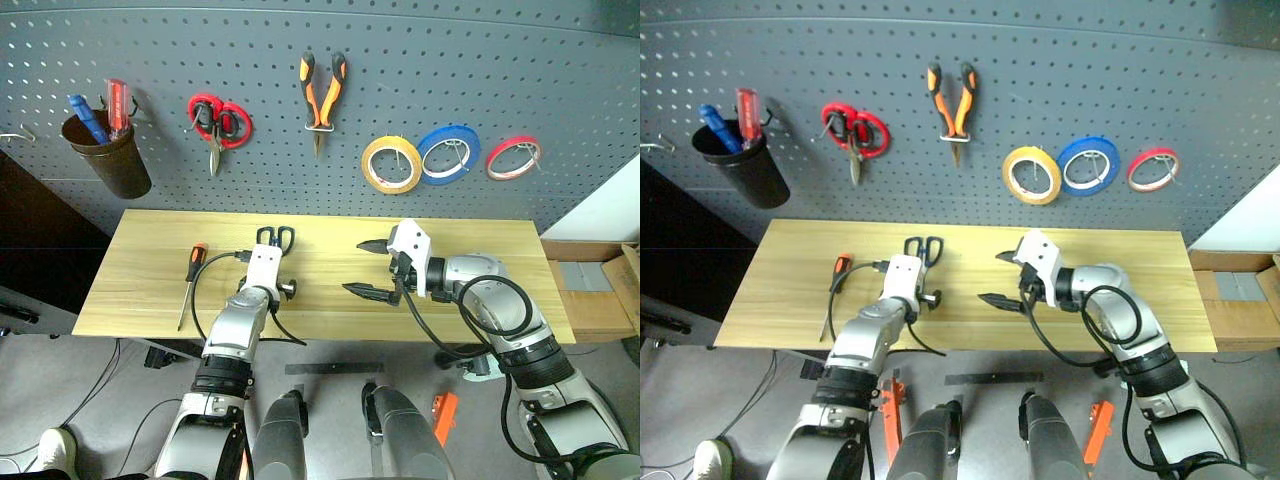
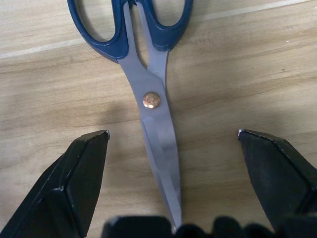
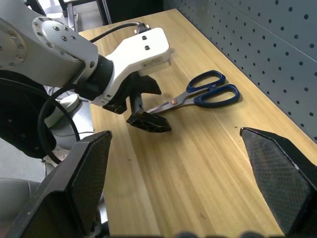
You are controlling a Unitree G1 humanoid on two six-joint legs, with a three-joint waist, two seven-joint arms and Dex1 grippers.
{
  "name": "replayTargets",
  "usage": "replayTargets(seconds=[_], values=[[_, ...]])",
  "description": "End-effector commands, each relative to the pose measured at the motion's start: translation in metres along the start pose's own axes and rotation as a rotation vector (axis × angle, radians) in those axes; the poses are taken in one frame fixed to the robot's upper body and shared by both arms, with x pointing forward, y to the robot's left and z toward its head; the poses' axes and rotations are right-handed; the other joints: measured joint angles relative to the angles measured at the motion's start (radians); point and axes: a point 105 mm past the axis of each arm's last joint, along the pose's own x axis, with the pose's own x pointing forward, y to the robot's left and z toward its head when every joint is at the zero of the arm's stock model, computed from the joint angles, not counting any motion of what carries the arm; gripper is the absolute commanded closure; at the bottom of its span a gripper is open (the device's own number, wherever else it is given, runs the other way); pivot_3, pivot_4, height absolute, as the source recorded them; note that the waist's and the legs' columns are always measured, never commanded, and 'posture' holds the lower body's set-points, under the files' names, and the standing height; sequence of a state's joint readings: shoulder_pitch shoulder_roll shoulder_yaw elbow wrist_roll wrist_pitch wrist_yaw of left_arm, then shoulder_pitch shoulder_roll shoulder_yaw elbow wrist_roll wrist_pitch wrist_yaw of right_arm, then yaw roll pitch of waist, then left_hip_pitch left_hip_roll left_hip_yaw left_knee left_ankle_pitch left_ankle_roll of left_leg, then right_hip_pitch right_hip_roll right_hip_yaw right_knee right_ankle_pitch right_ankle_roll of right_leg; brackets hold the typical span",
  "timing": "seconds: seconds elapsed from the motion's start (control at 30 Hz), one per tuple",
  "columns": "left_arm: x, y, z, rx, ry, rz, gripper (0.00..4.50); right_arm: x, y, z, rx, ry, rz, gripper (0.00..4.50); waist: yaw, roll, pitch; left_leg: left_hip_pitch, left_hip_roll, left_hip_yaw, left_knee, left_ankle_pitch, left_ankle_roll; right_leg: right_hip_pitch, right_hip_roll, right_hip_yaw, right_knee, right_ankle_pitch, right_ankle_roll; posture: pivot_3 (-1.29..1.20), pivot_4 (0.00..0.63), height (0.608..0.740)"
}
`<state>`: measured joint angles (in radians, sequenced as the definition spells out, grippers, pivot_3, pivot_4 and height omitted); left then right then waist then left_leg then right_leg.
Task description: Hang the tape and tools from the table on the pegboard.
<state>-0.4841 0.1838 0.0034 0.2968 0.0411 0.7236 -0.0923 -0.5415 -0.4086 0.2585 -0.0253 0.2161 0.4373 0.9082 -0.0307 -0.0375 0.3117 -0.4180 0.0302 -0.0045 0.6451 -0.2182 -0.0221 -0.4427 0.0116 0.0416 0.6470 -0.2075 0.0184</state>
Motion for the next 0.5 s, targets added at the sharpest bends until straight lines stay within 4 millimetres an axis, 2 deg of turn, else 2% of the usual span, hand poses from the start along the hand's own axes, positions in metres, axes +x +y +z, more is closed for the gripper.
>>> replayTargets(seconds=[0.03,0.17,0.5], values=[[0.0015,0.0078,0.0013,0.041,0.010,0.013,0.00,0.0040,0.0033,0.0079,0.004,-0.025,0.007,0.01,-0.001,0.000,0.003,0.000,0.000,0.000,0.000,0.000,0.000,0.000,0.000,0.000,0.000,0.000,0.000,-0.01,0.369,0.740],[0.0020,0.0131,0.0007,0.053,0.026,0.011,0.00,0.0065,0.0049,0.0049,-0.001,-0.015,0.011,0.01,-0.001,0.001,0.009,0.000,0.000,0.000,0.000,0.000,0.000,0.000,0.000,0.000,0.000,0.000,0.000,-0.01,0.366,0.740],[0.0025,0.0101,-0.0037,0.094,0.073,0.003,0.00,0.0076,-0.0003,0.0046,0.005,-0.013,-0.010,0.01,-0.001,0.001,0.014,0.000,0.000,0.000,-0.001,0.000,0.000,0.000,-0.002,0.000,0.000,-0.001,0.001,-0.01,0.371,0.740]])
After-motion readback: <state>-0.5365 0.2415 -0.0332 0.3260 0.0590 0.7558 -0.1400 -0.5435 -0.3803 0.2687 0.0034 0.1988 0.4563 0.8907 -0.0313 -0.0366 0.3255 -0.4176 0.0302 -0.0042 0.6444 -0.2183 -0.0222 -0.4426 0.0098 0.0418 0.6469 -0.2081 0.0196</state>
